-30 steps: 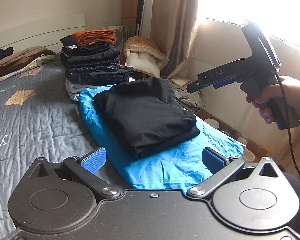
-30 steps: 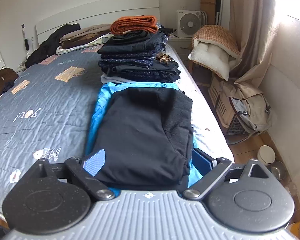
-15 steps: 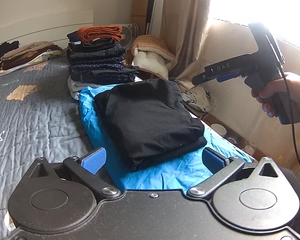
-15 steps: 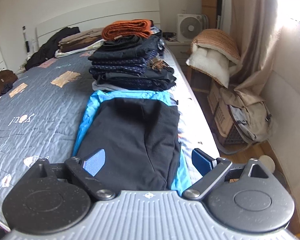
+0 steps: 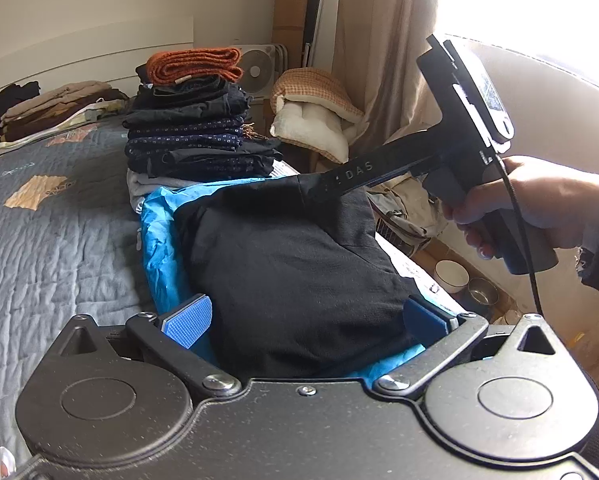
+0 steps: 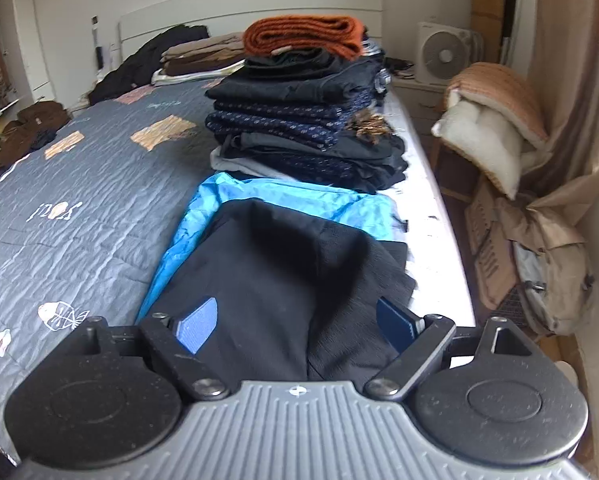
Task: Fold clothes
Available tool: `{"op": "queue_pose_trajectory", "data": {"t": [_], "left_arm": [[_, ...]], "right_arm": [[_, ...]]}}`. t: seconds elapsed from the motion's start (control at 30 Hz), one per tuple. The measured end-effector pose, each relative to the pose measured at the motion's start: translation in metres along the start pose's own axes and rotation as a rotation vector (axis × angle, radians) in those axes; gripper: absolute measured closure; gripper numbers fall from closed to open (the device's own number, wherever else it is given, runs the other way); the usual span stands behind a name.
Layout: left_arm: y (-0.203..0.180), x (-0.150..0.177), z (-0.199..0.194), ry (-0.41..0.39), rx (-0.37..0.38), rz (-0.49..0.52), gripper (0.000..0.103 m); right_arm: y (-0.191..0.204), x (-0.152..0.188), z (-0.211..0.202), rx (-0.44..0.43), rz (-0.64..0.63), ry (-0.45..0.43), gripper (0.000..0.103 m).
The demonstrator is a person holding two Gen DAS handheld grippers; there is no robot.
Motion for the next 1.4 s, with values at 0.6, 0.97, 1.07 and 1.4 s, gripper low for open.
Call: {"op": "queue_pose_trajectory", "data": {"t": [0.6,0.97,1.07,1.4], "left_arm": [[0.004,-0.022,0.083,0.035,-0.1,0.003,0.0],[0.025,-0.019,0.09,0.054,-0.075,-0.082,0.0],[0.027,-0.017,0.093,0.061,-0.074,-0.081,0.0],[0.031,-0.015,0.092,0.066,-0.072,-0.098,0.0]], "right_arm": [[-0.039,-0.02,0.088,-0.041,0.035,0.062,0.025],[-0.05,-0.024,0.12,-0.045,0.051,0.115,0.026],[-0.061,-0.026,0.125,-0.067,0.101,0.114,0.026],[-0.08,-0.027,0.132,-0.017,0.134,0.102,0.088]]}}
Point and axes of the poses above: each gripper's, at about its wrist camera, not at the fingertips, and z roughly the way its jaws point, y to its left, x to its underside, the point moved 3 cm from there along z, roughly the way its jaws point, and after that the axes turned 13 degrees about -x, right-handed, at the moved point
